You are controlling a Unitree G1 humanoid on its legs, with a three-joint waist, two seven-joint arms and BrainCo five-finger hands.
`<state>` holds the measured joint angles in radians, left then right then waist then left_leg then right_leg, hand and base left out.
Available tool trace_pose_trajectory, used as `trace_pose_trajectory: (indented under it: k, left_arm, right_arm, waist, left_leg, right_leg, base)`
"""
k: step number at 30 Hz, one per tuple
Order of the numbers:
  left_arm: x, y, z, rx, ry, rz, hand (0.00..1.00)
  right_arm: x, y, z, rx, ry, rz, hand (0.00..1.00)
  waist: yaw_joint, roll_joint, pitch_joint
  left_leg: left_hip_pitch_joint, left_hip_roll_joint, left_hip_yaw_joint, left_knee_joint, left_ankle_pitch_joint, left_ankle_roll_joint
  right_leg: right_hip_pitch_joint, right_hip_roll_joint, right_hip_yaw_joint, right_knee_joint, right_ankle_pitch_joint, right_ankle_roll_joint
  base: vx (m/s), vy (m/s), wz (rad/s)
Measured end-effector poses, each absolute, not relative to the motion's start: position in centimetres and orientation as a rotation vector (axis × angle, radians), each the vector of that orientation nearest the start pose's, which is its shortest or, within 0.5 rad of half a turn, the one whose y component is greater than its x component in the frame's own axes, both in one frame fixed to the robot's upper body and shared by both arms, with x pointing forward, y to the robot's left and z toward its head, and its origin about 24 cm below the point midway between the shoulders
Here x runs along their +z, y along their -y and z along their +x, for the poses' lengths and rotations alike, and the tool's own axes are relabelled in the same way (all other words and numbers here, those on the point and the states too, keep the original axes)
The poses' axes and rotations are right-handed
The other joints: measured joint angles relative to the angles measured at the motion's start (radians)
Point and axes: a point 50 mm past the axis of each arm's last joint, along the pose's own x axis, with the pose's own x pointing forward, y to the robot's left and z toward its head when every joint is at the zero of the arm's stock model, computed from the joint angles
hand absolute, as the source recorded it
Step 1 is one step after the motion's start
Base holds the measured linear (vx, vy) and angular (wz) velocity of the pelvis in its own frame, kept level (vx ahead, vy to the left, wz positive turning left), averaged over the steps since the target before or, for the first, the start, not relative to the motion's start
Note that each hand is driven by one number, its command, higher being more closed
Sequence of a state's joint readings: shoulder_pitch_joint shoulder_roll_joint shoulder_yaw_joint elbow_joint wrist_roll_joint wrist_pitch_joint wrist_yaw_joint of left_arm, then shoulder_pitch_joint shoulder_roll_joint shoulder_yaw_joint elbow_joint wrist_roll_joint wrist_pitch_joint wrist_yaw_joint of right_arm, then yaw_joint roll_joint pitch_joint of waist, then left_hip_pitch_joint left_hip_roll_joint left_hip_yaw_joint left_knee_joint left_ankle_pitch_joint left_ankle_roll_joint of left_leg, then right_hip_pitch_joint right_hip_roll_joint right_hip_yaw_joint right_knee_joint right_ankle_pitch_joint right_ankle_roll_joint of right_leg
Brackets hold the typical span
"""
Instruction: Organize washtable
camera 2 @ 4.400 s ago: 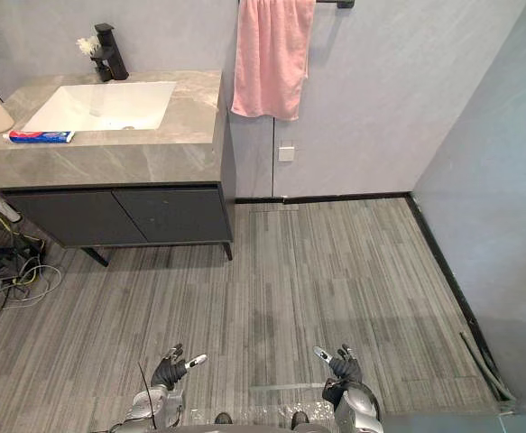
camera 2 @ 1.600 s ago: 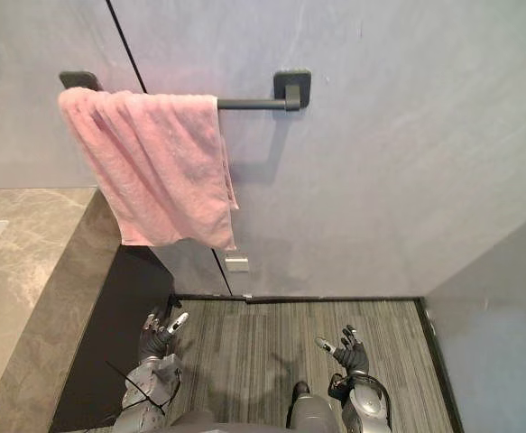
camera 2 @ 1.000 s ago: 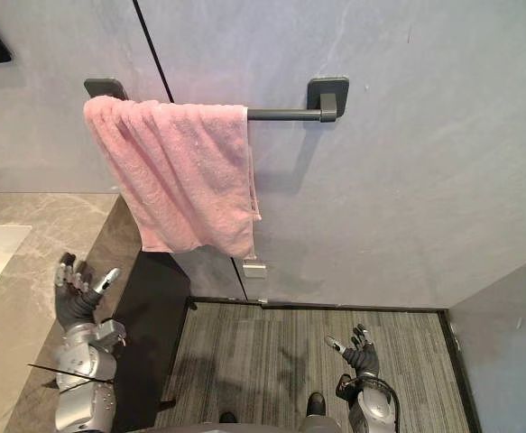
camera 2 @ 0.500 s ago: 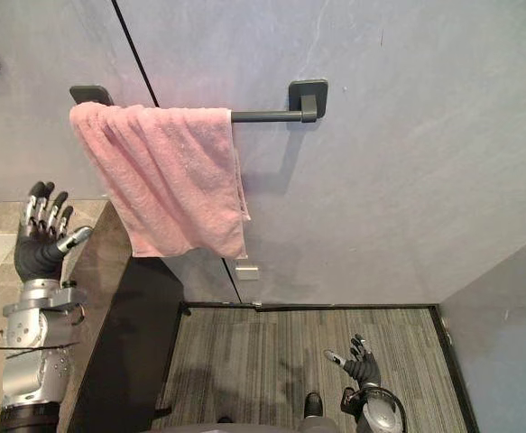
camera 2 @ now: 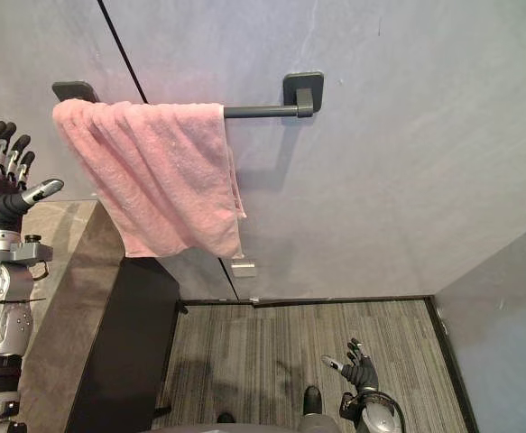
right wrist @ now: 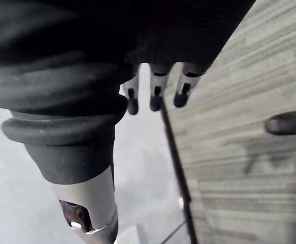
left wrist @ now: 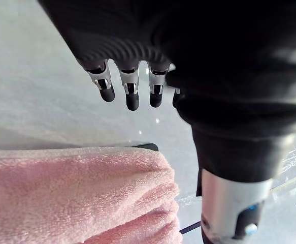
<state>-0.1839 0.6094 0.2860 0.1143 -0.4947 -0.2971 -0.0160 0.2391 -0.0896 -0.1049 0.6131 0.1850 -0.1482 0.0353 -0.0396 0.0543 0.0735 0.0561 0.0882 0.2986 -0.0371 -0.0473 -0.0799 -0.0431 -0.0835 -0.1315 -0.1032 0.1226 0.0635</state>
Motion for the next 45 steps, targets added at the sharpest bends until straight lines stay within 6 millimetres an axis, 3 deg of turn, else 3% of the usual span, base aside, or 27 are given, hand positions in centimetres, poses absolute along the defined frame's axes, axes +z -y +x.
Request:
trace_pose_trajectory:
  k: [7,16,22,31,39,45]
  left_arm:
    - [18.2,-31.4,27.5,0.263,0.561,0.087,0.0]
    - [20.4,-31.1,29.6,0.279,0.638,-0.016,0.0]
    - [20.9,-31.6,29.7,0.332,0.675,-0.059,0.0]
    - [20.5,-32.4,29.6,0.373,0.664,-0.069,0.0]
    - [17.7,-33.4,30.3,0.404,0.495,-0.072,0.0]
    - [16.8,-33.8,29.9,0.414,0.467,-0.058,0.0]
  right_arm:
    - [-11.6,21.0,12.1,-0.233,-0.686,0.118,0.0]
    - [-11.0,20.9,13.5,-0.223,-0.644,0.119,0.0]
    - [-10.8,21.0,13.9,-0.237,-0.631,0.112,0.0]
    - [-10.4,20.9,14.7,-0.23,-0.605,0.111,0.0]
    - [-10.3,20.7,14.7,-0.225,-0.6,0.113,0.0]
    - [-10.4,20.7,14.5,-0.22,-0.609,0.107,0.0]
  waist:
    - [-0.001,-0.009,-0.002]
    - [0.001,-0.065,0.046]
    - [0.001,-0.071,0.076]
    - [0.001,-0.083,0.096]
    - [-0.007,-0.099,0.105]
    - [-0.005,-0.097,0.106]
  left_leg:
    - [-0.046,0.002,0.021,0.009,0.0,0.0]
    - [-0.146,0.007,0.068,0.055,0.001,0.001]
    - [-0.17,0.006,0.095,0.055,0.002,-0.001]
    - [-0.177,0.002,0.12,0.054,0.004,-0.006]
    - [-0.16,-0.002,0.132,0.049,0.008,-0.002]
    - [-0.133,-0.003,0.139,0.036,0.008,-0.002]
  right_leg:
    - [-0.056,0.0,0.036,0.002,0.017,-0.002]
    - [-0.165,-0.003,0.099,0.004,0.064,-0.014]
    - [-0.204,-0.002,0.129,0.004,0.083,-0.017]
    - [-0.226,-0.003,0.156,0.004,0.092,-0.011]
    - [-0.217,-0.005,0.163,0.004,0.097,-0.006]
    - [-0.199,-0.003,0.161,0.004,0.094,-0.002]
  base:
    - [-0.05,-0.022,-0.11]
    - [-0.06,-0.027,-0.17]
    - [-0.06,-0.033,-0.11]
    - [-0.01,-0.008,-0.08]
    - [0.01,0.002,-0.03]
    - [0.04,0.001,-0.04]
